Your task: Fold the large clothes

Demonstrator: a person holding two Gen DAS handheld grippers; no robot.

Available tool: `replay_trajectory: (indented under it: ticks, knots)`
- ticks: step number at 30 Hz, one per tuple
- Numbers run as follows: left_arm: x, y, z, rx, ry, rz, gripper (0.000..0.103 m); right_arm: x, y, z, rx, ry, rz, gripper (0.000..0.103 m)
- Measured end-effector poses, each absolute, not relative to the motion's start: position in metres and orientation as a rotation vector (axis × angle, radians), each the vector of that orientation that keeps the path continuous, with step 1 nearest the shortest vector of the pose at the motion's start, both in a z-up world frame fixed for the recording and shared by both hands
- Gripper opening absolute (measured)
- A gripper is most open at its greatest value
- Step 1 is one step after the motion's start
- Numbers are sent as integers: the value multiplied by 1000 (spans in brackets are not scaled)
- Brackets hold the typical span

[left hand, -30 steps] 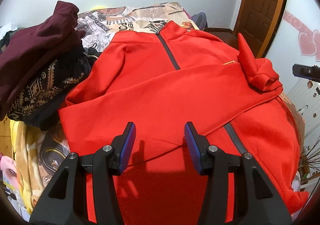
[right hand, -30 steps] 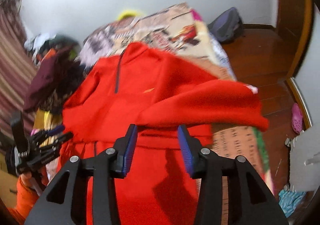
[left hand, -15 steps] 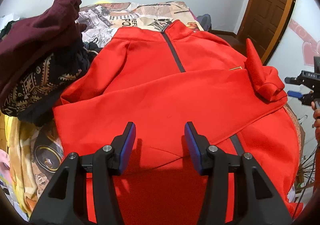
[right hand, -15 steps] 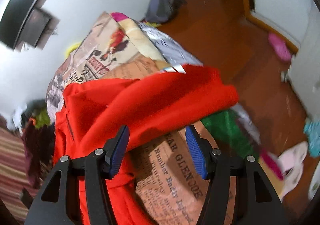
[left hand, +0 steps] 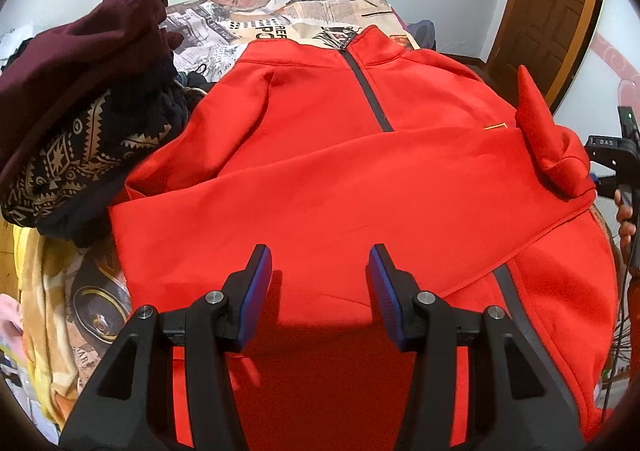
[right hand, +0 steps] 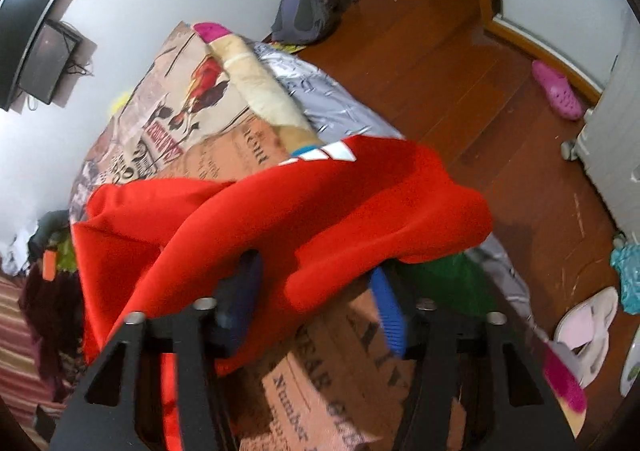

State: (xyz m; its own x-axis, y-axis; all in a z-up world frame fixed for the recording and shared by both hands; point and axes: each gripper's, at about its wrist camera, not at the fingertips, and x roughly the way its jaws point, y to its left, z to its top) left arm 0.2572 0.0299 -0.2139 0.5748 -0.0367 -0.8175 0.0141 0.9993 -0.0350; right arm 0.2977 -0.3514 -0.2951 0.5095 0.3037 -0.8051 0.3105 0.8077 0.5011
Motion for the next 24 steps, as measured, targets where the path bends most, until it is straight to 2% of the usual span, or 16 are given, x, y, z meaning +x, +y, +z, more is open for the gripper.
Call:
replay_trajectory:
  ticks: [1, 2, 7, 18, 24]
  knots:
    - [257, 31, -214, -25, 956, -31, 50, 300, -351, -294, 651, 1062, -4, 19]
    - [257, 32, -213, -26, 954, -33, 50, 301, -352, -293, 644, 1062, -1, 10]
    - [252, 38, -209, -29, 935, -26, 50, 295, -346, -255, 574, 956, -6, 6]
    - [228, 60, -195, -63, 882, -1, 50, 266, -260, -107, 301, 664, 233, 6]
    - [210, 78, -187, -81, 851, 15, 50, 259, -182, -77, 235, 625, 446, 6]
